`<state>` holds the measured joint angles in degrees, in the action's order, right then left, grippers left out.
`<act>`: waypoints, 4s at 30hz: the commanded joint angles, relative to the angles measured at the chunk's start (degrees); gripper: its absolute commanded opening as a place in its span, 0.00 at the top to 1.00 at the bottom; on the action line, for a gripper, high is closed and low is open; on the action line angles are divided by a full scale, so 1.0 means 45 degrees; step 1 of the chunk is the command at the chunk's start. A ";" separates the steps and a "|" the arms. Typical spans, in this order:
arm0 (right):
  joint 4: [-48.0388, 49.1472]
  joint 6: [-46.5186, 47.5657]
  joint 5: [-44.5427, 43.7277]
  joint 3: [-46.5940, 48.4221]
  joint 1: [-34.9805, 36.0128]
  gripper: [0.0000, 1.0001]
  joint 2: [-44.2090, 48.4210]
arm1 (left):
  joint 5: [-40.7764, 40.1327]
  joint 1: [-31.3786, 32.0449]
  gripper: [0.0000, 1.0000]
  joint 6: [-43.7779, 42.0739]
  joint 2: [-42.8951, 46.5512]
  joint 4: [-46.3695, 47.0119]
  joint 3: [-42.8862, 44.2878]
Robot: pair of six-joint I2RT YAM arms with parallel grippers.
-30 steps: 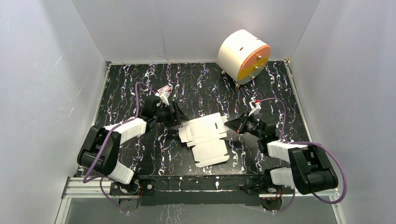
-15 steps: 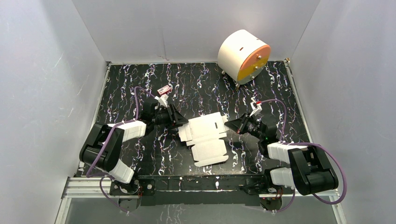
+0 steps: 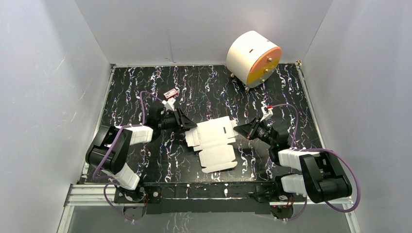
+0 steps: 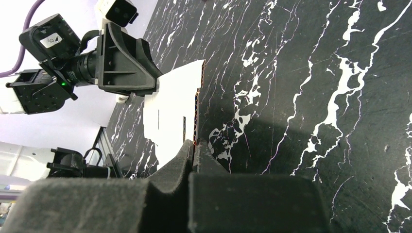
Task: Fold the paper box
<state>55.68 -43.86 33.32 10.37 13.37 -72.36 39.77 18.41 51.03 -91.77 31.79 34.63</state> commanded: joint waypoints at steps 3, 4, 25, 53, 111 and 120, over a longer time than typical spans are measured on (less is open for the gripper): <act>0.1386 -0.0204 0.0367 -0.0097 0.0056 1.00 -0.0137 | 0.0562 -0.0089 0.69 0.0414 -0.0394 0.1139 -0.0067; 0.1395 -0.0204 0.0386 -0.0115 0.0052 1.00 -0.0169 | 0.0558 -0.0088 0.72 0.0440 -0.0438 0.1187 -0.0036; -0.1770 0.1595 -0.1908 0.0505 0.1179 1.00 0.0562 | -0.4561 0.1656 0.88 -0.3525 0.0424 -0.6578 0.3414; -0.4201 0.1467 -0.5478 0.1594 0.3078 1.00 0.0176 | -1.0185 0.5076 0.71 -0.4958 -0.2742 -1.2378 0.8629; -0.3386 0.1425 -0.0082 0.3506 0.1522 0.34 -0.3403 | -0.9862 0.4117 0.98 -0.4252 0.1308 -0.8670 0.4375; -0.1526 0.0615 0.0727 0.3249 0.1522 0.49 -0.4345 | -0.9663 0.4033 0.98 -0.4057 0.1368 -0.8493 0.4267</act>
<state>40.73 -38.89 33.52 25.32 20.32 -90.06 -4.56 37.06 32.03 -88.40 -7.51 54.22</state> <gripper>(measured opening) 0.519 0.040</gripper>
